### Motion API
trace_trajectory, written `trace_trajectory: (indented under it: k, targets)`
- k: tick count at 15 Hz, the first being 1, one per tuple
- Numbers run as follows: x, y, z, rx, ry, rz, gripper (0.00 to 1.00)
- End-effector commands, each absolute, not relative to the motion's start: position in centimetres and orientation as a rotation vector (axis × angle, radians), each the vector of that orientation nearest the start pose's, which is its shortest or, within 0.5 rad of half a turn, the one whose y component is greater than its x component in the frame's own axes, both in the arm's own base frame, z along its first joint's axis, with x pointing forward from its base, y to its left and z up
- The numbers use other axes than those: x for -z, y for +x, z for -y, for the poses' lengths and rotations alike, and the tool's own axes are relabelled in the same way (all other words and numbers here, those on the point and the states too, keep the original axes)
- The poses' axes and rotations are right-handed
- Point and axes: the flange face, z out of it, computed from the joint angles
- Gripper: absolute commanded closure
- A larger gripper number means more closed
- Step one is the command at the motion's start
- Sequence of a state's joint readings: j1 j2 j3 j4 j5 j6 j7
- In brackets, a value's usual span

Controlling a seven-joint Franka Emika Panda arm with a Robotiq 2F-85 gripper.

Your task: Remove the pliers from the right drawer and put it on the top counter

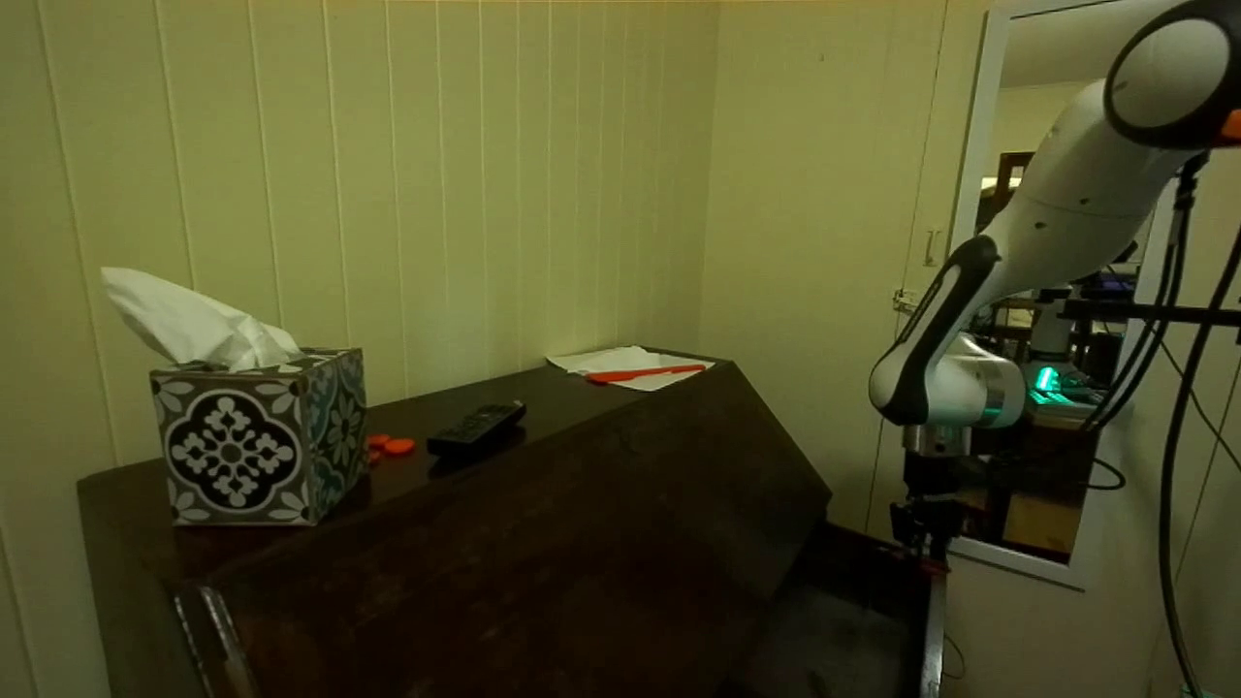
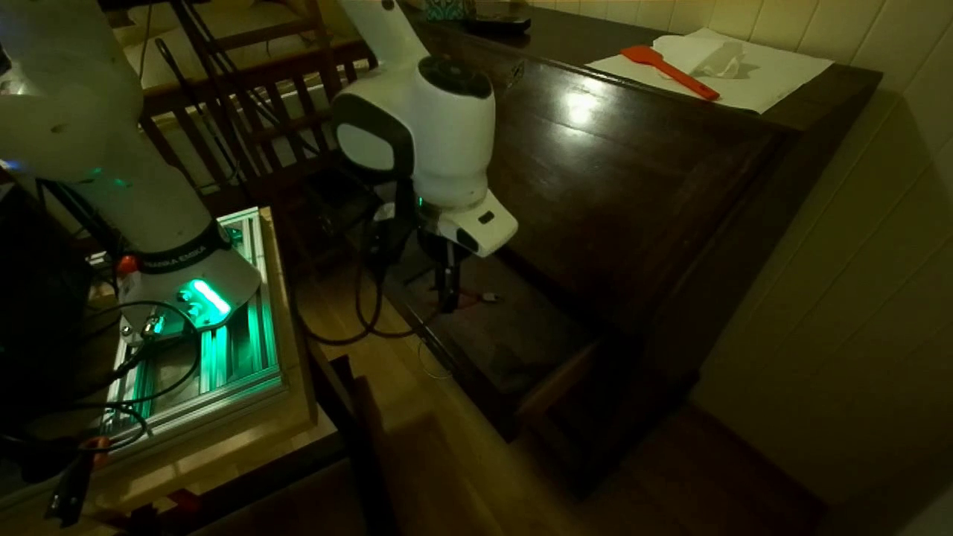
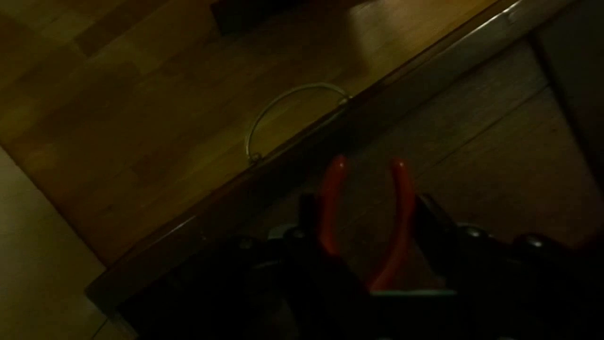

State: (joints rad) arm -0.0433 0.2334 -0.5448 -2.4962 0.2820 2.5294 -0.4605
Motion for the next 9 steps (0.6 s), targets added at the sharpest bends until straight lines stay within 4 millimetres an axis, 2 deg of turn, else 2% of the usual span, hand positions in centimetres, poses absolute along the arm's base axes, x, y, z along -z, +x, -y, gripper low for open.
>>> trace_trajectory:
  k: [1, 3, 5, 7, 9]
  targets:
    - [-26.6, 37.0, 24.2, -0.03, -2.984, -0.381, 0.71]
    - [-30.9, 38.5, 22.9, 0.066, -3.086, -0.229, 0.71]
    - [-34.8, 40.1, 20.6, 0.156, -3.154, -0.062, 0.71]
    - [-38.8, 41.6, 17.4, 0.259, -3.205, 0.106, 0.71]
    - [-42.5, 43.3, 13.1, 0.395, -3.229, 0.26, 0.71]
